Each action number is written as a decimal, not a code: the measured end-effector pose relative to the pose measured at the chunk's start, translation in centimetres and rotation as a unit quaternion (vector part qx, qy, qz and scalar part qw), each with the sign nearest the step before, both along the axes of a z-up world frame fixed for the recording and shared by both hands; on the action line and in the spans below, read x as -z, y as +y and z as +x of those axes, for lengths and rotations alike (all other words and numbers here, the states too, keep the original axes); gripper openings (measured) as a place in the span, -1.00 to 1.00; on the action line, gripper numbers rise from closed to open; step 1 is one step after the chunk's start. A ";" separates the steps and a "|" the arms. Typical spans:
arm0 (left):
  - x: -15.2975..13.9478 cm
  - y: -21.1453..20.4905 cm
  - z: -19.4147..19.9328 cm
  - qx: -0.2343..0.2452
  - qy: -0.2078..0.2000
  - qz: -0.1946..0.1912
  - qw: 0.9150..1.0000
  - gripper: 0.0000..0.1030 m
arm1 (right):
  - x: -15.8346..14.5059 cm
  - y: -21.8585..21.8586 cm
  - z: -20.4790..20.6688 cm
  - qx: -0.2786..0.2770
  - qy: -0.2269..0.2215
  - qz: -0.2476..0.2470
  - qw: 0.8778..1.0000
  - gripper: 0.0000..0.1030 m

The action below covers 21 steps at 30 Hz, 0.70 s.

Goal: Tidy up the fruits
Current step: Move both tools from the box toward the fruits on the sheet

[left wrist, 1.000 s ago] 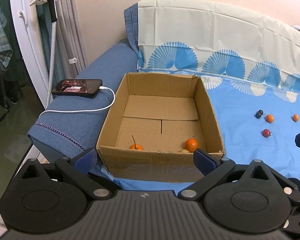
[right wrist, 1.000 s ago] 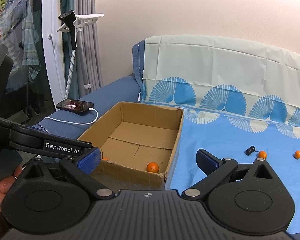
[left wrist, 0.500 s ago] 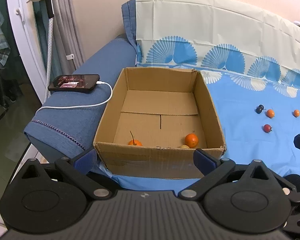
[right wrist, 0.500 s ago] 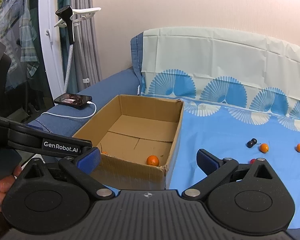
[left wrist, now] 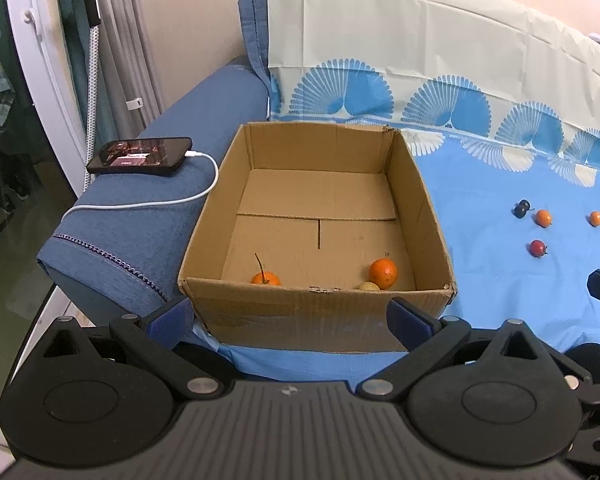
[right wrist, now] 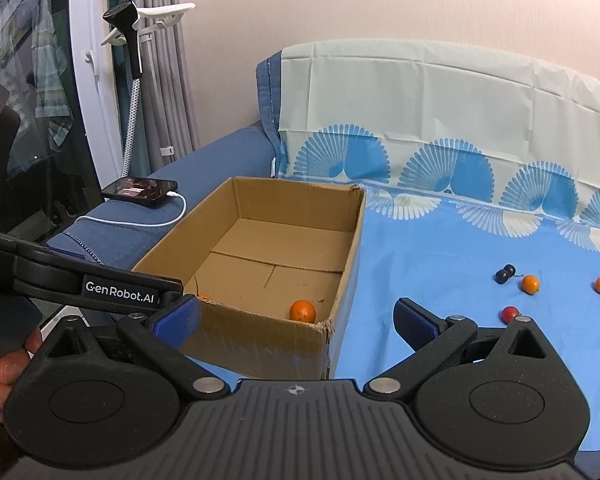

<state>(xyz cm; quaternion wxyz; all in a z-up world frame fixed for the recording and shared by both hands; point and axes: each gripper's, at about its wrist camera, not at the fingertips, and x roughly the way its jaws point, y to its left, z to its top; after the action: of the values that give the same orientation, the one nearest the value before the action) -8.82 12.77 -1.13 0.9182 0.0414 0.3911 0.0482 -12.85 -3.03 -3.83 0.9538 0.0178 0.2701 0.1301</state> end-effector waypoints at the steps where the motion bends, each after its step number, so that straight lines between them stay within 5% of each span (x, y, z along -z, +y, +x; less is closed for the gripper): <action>1: 0.1 -0.1 0.1 0.000 0.002 0.000 1.000 0.99 | 0.1 0.0 0.2 0.001 0.002 0.001 1.000 0.98; 12: 0.8 -1.1 1.8 0.010 0.021 0.000 1.000 0.99 | 0.9 -1.0 1.6 0.021 0.013 0.005 1.000 0.98; 21: 0.1 -6.5 5.0 0.069 0.017 -0.003 0.997 0.99 | 1.5 -7.6 2.7 0.119 0.012 0.007 0.993 0.98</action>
<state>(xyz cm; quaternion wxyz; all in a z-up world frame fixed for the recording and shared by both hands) -3.81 6.31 -1.24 0.9128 0.0664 0.4027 -0.0173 -10.15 -10.63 -5.37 0.9591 0.0583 0.2763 0.0178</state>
